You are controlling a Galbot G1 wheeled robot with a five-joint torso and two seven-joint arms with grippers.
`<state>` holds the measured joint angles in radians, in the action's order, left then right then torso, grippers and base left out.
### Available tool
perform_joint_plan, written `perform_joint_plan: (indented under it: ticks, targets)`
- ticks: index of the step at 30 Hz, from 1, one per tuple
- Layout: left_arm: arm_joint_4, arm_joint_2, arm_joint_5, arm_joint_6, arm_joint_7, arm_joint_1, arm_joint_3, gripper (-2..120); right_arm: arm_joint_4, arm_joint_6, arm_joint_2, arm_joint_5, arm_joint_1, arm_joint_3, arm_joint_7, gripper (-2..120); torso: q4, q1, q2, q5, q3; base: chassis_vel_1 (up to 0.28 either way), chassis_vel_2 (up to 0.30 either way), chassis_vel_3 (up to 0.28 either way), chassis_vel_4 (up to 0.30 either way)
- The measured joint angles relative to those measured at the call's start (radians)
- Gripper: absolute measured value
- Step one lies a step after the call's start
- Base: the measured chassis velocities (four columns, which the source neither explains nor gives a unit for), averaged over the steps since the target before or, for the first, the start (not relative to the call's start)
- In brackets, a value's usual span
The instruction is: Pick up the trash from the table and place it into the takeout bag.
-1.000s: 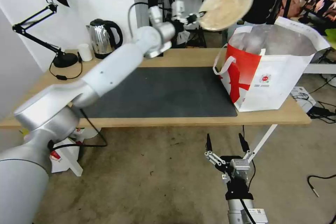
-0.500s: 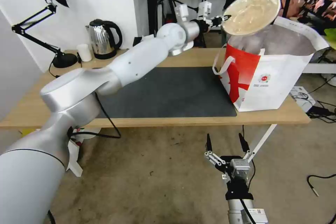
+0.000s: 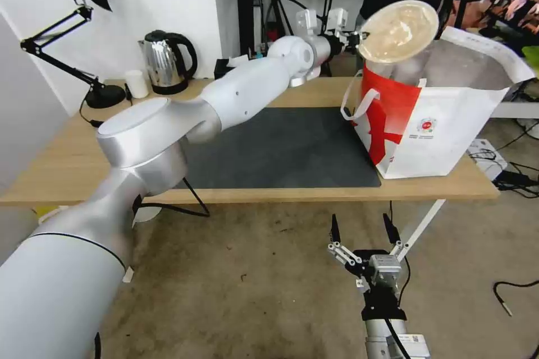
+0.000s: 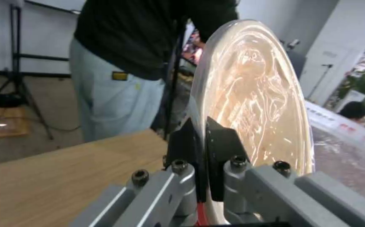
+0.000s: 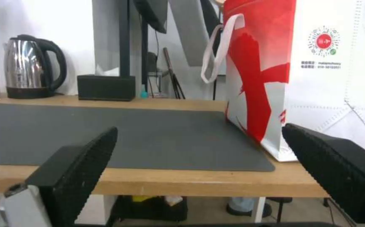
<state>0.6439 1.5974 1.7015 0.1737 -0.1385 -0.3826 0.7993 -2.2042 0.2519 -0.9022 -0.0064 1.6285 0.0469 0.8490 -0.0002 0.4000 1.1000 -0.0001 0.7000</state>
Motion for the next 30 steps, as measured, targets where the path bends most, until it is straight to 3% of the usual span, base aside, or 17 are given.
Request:
perform_joint_plan:
  ticks: [13, 30]
  targets:
    - [-0.048, -0.003, -0.032, 0.006, 0.001, 0.010, 0.004, 0, 0.000, 0.000, 0.000, 0.000, 0.000, 0.000, 0.000, 100, 0.0003, 0.000, 0.000, -0.0001, 0.000, 0.000, 0.000, 0.000, 0.000]
    - [0.023, -0.004, 0.000, 0.003, -0.038, -0.003, -0.021, 0, 0.000, 0.000, 0.000, 0.000, 0.000, 0.000, 0.000, 100, 0.0001, 0.000, 0.000, 0.0001, 0.000, 0.000, 0.000, 0.000, 0.000]
